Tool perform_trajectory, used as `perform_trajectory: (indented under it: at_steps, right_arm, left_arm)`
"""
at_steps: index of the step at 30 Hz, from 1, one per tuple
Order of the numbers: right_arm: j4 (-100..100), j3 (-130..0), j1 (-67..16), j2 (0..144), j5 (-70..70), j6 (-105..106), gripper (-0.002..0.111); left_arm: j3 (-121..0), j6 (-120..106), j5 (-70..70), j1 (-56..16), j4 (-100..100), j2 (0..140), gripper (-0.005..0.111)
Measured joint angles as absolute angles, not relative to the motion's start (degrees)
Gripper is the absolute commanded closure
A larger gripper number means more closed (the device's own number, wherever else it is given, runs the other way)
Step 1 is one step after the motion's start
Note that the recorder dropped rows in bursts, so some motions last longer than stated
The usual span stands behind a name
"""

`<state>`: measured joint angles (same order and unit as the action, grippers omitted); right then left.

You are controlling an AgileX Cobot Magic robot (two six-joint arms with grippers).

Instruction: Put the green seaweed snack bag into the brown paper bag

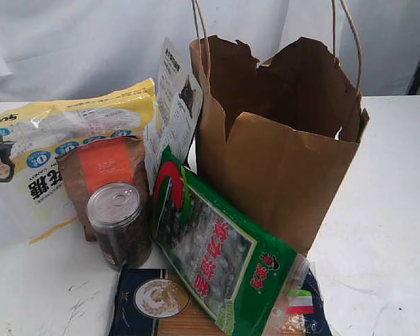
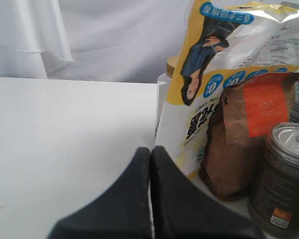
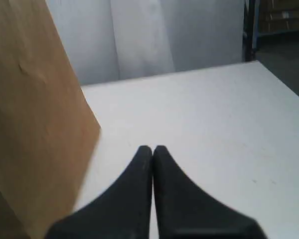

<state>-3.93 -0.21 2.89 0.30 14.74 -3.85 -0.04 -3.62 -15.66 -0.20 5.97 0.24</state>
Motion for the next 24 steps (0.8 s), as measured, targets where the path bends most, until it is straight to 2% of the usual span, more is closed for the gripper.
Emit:
perform_trajectory:
  at_steps: [6, 11, 16, 21, 24]
  right_arm:
    - [-28.1, -0.2, 2.8, 0.3, -3.5, -15.0, 0.108]
    - [-37.1, -1.1, 2.8, 0.3, -3.3, -20.8, 0.108]
    - [-35.0, -13.1, 1.5, 1.8, 15.9, -18.2, 0.108]
    - [-27.3, -32.0, -0.8, 15.5, 43.7, -11.0, 0.107]
    - [-24.7, -41.9, -1.3, 25.4, 57.7, -1.2, 0.097]
  left_arm:
    - [0.0, -3.6, -15.7, -0.2, 6.0, 0.2, 0.107]
    - [0.0, -3.6, -15.7, -0.2, 6.0, 0.2, 0.107]
    - [0.0, -3.6, -15.7, -0.2, 6.0, 0.2, 0.107]
    - [0.0, -3.6, -15.7, -0.2, 6.0, 0.2, 0.107]
    - [0.0, -3.6, -15.7, -0.2, 6.0, 0.2, 0.107]
